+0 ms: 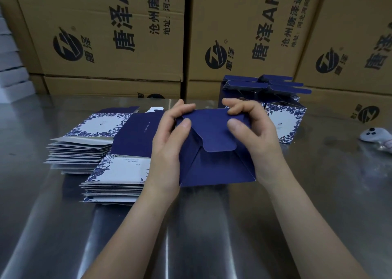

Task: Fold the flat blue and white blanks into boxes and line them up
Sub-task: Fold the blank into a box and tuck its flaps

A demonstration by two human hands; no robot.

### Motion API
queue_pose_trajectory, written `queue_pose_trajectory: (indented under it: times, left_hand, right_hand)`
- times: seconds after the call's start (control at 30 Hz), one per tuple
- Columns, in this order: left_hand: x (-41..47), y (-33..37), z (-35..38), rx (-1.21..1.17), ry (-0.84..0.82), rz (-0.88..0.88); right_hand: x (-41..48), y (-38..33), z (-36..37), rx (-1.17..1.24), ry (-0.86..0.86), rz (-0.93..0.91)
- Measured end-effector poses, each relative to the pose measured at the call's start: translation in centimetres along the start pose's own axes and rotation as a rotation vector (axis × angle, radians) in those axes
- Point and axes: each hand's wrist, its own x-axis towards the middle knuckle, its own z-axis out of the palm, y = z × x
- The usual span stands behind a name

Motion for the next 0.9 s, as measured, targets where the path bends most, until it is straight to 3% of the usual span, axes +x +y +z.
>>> queue_pose_trajectory:
  times: [0.3, 0.9]
  left_hand:
    - [0.1, -0.6, -0.3, 0.072, -0.031, 0.074]
    - [0.0, -0.9, -0.1, 0.209, 0.065, 0.068]
  right_hand:
    - [0.2, 0.1, -1.3, -0.211, -0.218, 0.005]
    - [0.2, 0.7, -0.2, -0.403, -0.084, -0.103]
